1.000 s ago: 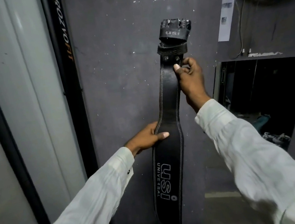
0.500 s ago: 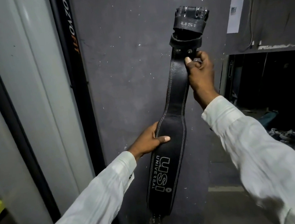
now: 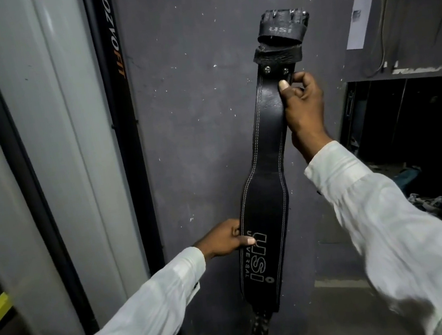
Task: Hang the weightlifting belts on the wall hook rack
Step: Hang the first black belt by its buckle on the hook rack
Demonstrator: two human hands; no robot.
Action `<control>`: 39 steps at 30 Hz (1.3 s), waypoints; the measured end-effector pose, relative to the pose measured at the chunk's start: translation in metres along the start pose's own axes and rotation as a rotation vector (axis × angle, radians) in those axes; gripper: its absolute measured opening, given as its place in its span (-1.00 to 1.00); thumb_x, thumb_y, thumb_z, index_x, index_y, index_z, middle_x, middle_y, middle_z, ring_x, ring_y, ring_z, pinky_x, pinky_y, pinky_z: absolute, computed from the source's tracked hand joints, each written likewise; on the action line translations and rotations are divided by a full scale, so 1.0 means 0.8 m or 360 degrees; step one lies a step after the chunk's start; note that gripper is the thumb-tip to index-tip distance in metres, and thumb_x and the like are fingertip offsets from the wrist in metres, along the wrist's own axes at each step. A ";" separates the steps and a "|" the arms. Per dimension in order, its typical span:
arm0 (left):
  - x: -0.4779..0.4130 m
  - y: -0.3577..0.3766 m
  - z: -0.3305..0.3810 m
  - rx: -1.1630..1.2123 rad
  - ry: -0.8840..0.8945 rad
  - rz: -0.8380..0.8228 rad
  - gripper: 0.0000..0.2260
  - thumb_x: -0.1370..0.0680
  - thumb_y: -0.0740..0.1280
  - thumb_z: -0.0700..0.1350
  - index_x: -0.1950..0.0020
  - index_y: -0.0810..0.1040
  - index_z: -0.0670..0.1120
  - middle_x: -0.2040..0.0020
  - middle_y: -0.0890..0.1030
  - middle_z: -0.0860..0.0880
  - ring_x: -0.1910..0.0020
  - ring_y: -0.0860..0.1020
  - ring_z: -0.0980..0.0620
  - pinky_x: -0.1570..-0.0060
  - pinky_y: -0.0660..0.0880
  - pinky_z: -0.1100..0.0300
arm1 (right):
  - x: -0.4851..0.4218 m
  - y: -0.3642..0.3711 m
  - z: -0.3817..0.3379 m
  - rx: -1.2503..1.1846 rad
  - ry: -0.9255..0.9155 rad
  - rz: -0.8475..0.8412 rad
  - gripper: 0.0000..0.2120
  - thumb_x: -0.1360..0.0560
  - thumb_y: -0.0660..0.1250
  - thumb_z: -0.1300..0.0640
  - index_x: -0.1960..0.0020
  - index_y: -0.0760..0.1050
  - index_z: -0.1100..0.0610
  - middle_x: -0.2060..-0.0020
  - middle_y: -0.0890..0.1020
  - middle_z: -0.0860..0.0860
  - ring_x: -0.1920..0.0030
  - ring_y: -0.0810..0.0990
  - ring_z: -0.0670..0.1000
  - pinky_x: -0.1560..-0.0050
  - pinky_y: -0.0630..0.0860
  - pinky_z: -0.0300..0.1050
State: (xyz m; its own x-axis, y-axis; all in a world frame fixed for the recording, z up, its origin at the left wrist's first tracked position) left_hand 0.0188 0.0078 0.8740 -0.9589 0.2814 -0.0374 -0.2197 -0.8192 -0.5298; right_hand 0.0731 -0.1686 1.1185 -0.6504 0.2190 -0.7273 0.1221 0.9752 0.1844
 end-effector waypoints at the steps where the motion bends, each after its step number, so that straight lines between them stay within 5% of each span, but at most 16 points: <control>1: -0.002 0.003 -0.004 -0.0037 -0.0012 0.0017 -0.82 -0.54 0.41 -0.23 0.15 0.53 0.04 0.36 0.61 0.25 0.31 0.56 0.37 0.12 0.50 0.33 | 0.001 0.001 0.000 0.0025 -0.0001 -0.0012 -0.91 -0.51 0.35 0.10 0.05 0.43 0.00 0.43 0.41 -0.13 0.40 0.31 -0.17 0.29 0.30 -0.22; 4: -0.007 0.002 -0.014 -0.0099 -0.0076 0.0011 -0.84 -0.51 0.46 -0.13 0.24 0.53 -0.02 0.39 0.59 0.19 0.34 0.55 0.29 0.14 0.55 0.23 | 0.008 -0.001 0.005 0.0066 0.0003 -0.0052 -0.91 -0.52 0.35 0.09 0.09 0.43 -0.03 0.43 0.44 -0.12 0.38 0.33 -0.15 0.24 0.30 -0.18; 7: -0.008 -0.001 -0.012 -0.0117 -0.0053 -0.0043 -0.65 -0.39 0.53 0.08 0.06 0.62 -0.18 0.12 0.71 -0.10 0.09 0.69 -0.01 -0.15 0.60 -0.06 | 0.013 -0.006 0.009 0.0014 0.0025 -0.0082 -0.92 -0.50 0.35 0.04 0.09 0.44 -0.04 0.36 0.51 -0.03 0.31 0.39 -0.04 0.19 0.34 -0.12; 9: -0.007 -0.005 0.013 0.0041 0.0072 0.0023 -0.66 -0.43 0.51 0.02 -0.04 0.64 -0.21 0.01 0.71 -0.13 0.03 0.66 -0.01 -0.20 0.54 -0.11 | 0.011 -0.010 0.008 0.0007 0.0035 -0.0092 -0.91 -0.46 0.35 -0.01 0.10 0.45 -0.06 0.31 0.53 0.03 0.27 0.41 0.01 0.17 0.35 -0.09; 15: -0.020 -0.065 0.145 0.0604 0.0481 0.0643 -0.92 -0.57 0.39 -0.15 0.05 0.58 -0.15 0.31 0.59 0.05 0.33 0.51 0.15 0.23 0.55 0.20 | 0.020 -0.015 0.011 0.0001 0.0062 -0.0169 -0.91 -0.49 0.35 0.07 0.12 0.43 -0.02 0.42 0.41 -0.10 0.40 0.29 -0.16 0.32 0.25 -0.22; 20: -0.034 -0.125 0.241 0.0820 0.0605 0.0626 -0.84 -0.57 0.38 0.03 0.02 0.60 -0.05 0.16 0.63 -0.01 0.17 0.59 0.04 0.02 0.56 0.08 | 0.055 -0.009 0.026 0.0025 0.0151 -0.0298 -0.87 -0.55 0.34 0.16 0.12 0.47 -0.03 0.40 0.52 -0.06 0.38 0.41 -0.13 0.29 0.38 -0.22; 23: -0.045 -0.145 0.266 0.0859 0.0565 0.0710 -0.86 -0.60 0.35 -0.11 -0.08 0.59 -0.15 0.09 0.68 -0.10 0.15 0.67 -0.01 0.07 0.63 0.06 | 0.074 -0.005 0.034 0.0001 0.0221 -0.0450 -0.89 -0.54 0.34 0.11 0.12 0.50 -0.08 0.28 0.55 0.11 0.25 0.46 0.04 0.17 0.42 -0.06; 26: -0.054 -0.146 0.267 0.0864 0.0566 0.0822 -0.77 -0.57 0.36 -0.24 -0.23 0.55 -0.21 0.00 0.68 -0.14 0.10 0.68 -0.05 0.04 0.66 -0.01 | 0.075 -0.011 0.032 -0.0044 0.0292 -0.0511 -0.87 -0.58 0.33 0.21 0.03 0.47 -0.01 0.32 0.54 -0.04 0.29 0.51 -0.08 0.28 0.48 -0.18; 30: -0.058 -0.133 0.254 0.0764 0.0588 0.0964 -0.79 -0.52 0.41 -0.20 -0.16 0.58 -0.10 -0.05 0.70 -0.18 -0.03 0.69 -0.14 -0.09 0.61 -0.18 | 0.049 -0.031 0.018 -0.0187 0.0461 -0.0442 -0.74 -0.57 0.26 0.27 -0.20 0.41 0.03 0.10 0.60 -0.05 0.14 0.62 -0.10 0.24 0.59 -0.18; 34: -0.059 -0.122 0.245 0.0764 0.0642 0.0990 -0.80 -0.55 0.38 -0.24 -0.16 0.53 -0.11 -0.03 0.70 -0.18 -0.01 0.69 -0.11 -0.04 0.64 -0.07 | 0.038 -0.035 0.008 -0.0112 0.0479 -0.0713 -0.61 -0.57 0.21 0.35 -0.35 0.45 0.11 -0.01 0.68 -0.04 -0.01 0.67 -0.05 0.12 0.64 -0.11; 39: -0.060 -0.113 0.241 0.0726 0.0700 0.0870 -0.75 -0.56 0.35 -0.28 -0.23 0.51 -0.14 0.04 0.68 -0.16 0.08 0.68 -0.07 0.07 0.65 0.02 | 0.031 -0.028 0.002 -0.0165 0.0471 -0.0687 -0.77 -0.62 0.25 0.18 -0.25 0.53 0.10 0.00 0.68 -0.01 0.02 0.68 -0.04 0.04 0.66 -0.06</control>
State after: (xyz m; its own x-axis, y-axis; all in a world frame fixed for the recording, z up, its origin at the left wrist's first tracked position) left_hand 0.0504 -0.0279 1.0873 -0.8148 -0.1225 -0.5667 0.1139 -0.9922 0.0506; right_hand 0.0554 -0.1852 1.0956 -0.8106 -0.2346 -0.5366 -0.2686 0.9631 -0.0152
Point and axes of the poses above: each hand's wrist, its own x-axis away from the middle knuckle, its own y-axis out of the palm, z = x × y, the point moved 3 cm from there along -x, towards the middle knuckle
